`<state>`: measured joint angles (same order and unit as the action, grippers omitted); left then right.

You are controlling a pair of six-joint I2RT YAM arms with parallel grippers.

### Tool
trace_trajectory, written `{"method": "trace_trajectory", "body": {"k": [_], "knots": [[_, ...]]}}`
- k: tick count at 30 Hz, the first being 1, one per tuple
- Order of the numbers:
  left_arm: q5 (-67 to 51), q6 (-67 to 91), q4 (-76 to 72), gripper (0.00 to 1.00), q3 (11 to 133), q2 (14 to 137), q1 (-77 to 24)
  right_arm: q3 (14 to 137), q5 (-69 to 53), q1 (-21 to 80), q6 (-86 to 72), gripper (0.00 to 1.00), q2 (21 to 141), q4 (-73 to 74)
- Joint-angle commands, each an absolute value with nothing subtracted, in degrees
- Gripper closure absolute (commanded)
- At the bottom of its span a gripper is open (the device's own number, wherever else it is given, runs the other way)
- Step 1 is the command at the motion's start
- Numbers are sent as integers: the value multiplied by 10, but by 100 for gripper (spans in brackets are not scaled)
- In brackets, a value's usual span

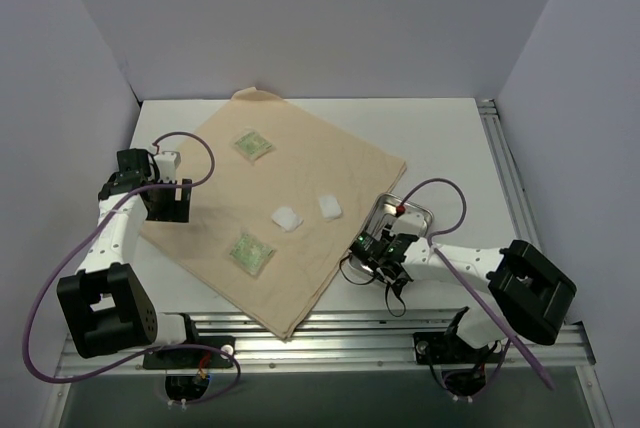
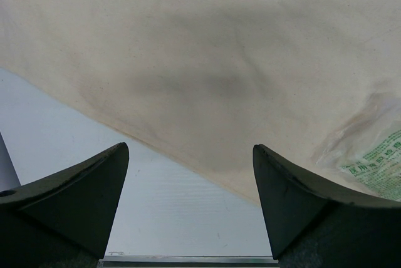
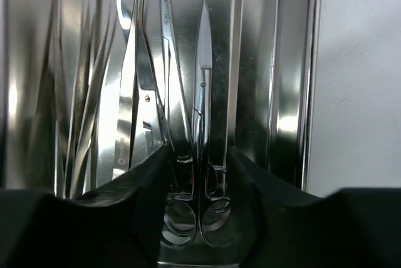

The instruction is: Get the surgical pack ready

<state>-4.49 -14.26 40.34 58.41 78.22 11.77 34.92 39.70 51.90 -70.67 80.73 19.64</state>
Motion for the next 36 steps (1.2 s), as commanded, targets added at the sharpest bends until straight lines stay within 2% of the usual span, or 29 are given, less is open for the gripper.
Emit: {"method": "trace_trajectory", "body": {"k": [1, 7, 9, 10, 12, 16, 19, 22, 26, 36], "knots": [[-42, -150, 388, 10, 586, 764, 117, 387, 428, 537, -729, 61, 803, 251], [-46, -154, 398, 10, 592, 760, 117, 493, 466, 562, -673, 50, 788, 305], [-49, -155, 403, 10, 596, 760, 117, 552, 453, 566, -574, 47, 787, 280], [-50, -155, 407, 10, 600, 761, 117, 568, 432, 566, -525, 41, 786, 255], [-50, -150, 410, 10, 604, 760, 117, 605, 319, 565, -375, 39, 791, 147], [-47, -145, 424, 10, 610, 756, 117, 663, 107, 567, -218, 34, 868, -1], [-41, -144, 432, 10, 606, 748, 117, 706, -24, 568, -151, 33, 934, -39], [-27, -142, 434, 10, 602, 743, 116, 779, -93, 569, -109, 33, 1052, -46], [-10, -137, 439, 10, 601, 751, 117, 858, -162, 569, -83, 33, 1138, -56], [12, -131, 434, 10, 610, 773, 118, 893, -238, 561, -78, 36, 1240, -62]]}}
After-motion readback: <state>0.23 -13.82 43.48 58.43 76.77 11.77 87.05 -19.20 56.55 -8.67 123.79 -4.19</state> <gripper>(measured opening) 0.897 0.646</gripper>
